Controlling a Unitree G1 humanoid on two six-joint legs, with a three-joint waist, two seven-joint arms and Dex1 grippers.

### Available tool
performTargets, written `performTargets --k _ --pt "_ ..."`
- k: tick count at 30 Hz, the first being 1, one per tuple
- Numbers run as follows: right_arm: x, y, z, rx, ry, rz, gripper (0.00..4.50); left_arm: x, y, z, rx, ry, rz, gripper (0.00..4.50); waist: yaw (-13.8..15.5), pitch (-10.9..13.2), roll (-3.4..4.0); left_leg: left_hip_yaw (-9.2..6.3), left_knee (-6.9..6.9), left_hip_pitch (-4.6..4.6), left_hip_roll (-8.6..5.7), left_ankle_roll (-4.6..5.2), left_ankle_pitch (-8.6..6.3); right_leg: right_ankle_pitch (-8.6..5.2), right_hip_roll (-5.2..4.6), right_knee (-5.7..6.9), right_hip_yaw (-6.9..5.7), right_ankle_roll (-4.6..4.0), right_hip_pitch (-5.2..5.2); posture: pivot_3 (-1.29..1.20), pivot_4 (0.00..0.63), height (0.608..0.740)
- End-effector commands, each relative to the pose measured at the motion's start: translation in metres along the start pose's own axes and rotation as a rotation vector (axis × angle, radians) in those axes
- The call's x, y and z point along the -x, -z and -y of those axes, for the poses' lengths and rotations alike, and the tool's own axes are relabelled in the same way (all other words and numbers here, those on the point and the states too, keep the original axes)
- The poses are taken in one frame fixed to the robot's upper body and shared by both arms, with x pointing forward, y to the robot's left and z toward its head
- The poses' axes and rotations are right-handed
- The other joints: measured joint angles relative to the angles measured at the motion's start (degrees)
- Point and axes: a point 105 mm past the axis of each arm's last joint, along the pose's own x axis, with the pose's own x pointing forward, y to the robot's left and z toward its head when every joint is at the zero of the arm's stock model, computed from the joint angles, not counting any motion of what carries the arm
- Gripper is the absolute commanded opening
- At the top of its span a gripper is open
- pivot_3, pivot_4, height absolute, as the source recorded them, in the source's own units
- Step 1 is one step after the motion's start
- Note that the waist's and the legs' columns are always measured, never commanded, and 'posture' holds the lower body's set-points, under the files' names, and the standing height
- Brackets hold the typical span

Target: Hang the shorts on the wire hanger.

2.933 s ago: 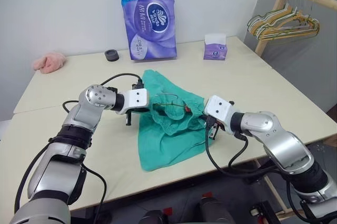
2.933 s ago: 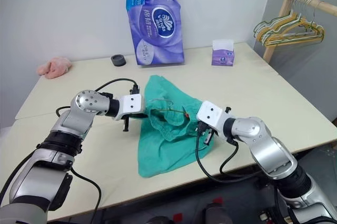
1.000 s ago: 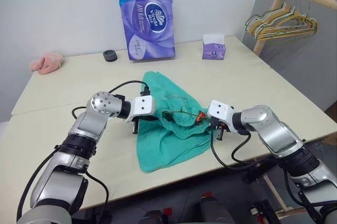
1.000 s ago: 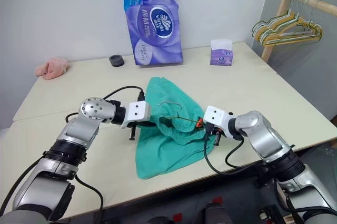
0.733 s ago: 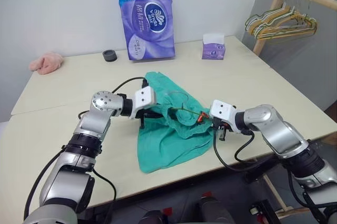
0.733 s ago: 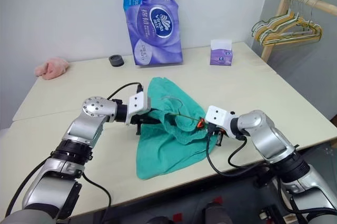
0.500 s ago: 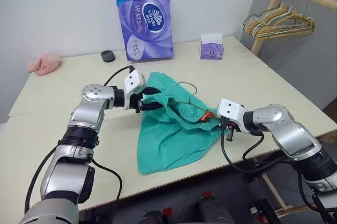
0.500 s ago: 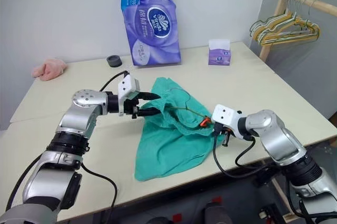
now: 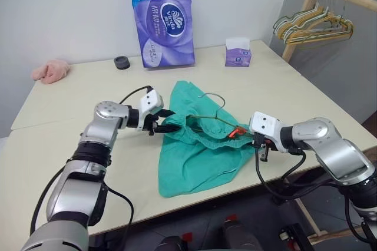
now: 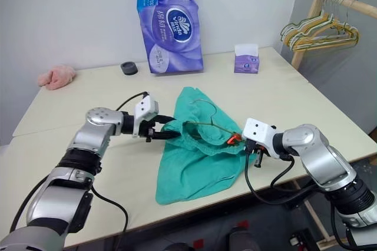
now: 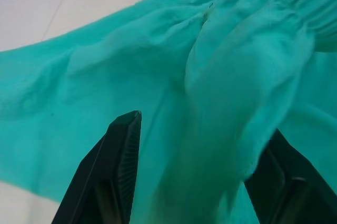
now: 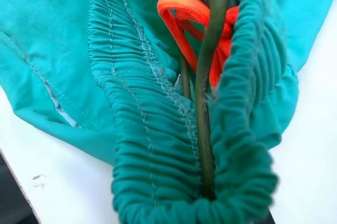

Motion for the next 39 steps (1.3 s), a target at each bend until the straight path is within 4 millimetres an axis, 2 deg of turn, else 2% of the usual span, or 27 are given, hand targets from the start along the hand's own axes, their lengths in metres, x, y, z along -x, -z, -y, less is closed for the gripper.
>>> performTargets --k 1,2,9,18,27,34,39 --pt "0.011 -0.01 0.003 0.028 0.026 0.03 0.0 0.002 -0.011 -0.016 -0.109 -0.076 -0.013 2.39 -0.1 0.0 0.0 0.0 -0.01 0.0 0.0 0.0 0.0 0.0 0.0 0.0 -0.01 0.0 0.0 -0.28 0.036 0.74" --pt "0.011 -0.01 0.003 0.028 0.024 0.031 0.0 0.002 -0.01 -0.018 -0.113 -0.084 -0.017 2.19 -0.12 0.0 0.0 0.0 -0.01 0.0 0.01 0.0 0.0 0.0 0.0 0.0 -0.01 0.0 0.0 -0.28 0.037 0.74" --pt "0.016 -0.006 0.0 0.022 0.017 0.016 0.0 0.011 -0.007 -0.037 -0.153 -0.205 -0.037 0.07 -0.14 0.0 -0.01 0.0 -0.01 -0.01 0.0 0.01 -0.01 0.0 0.0 0.0 -0.01 0.0 -0.01 -0.28 0.037 0.74" --pt "0.023 0.001 -0.002 0.003 0.01 -0.004 0.0 0.014 -0.001 -0.04 -0.166 -0.23 -0.063 0.01 -0.12 -0.01 -0.01 0.0 0.0 -0.03 0.0 0.02 -0.01 0.0 0.0 0.0 -0.03 0.01 0.0 -0.27 0.039 0.74" --pt "0.036 0.018 -0.013 0.024 -0.027 -0.07 0.0 0.015 -0.001 -0.045 -0.171 -0.28 -0.064 0.01 0.04 -0.01 -0.02 0.0 0.01 -0.04 0.0 0.03 -0.02 0.0 -0.01 -0.01 -0.04 0.02 0.0 -0.27 0.04 0.74" --pt "0.038 0.009 -0.013 0.033 -0.019 -0.034 0.0 0.012 0.001 -0.043 -0.17 -0.276 -0.065 0.01 0.03 -0.01 -0.02 0.0 0.0 -0.04 0.01 0.03 -0.02 0.0 -0.01 -0.01 -0.05 0.02 0.0 -0.27 0.042 0.74" --pt "0.039 0.002 -0.006 -0.022 0.01 0.01 0.0 0.005 0.001 -0.033 -0.163 -0.243 -0.026 0.01 0.05 -0.01 -0.03 0.0 0.01 -0.05 0.01 0.03 -0.02 0.0 -0.01 -0.01 -0.04 0.02 0.01 -0.27 0.04 0.74"
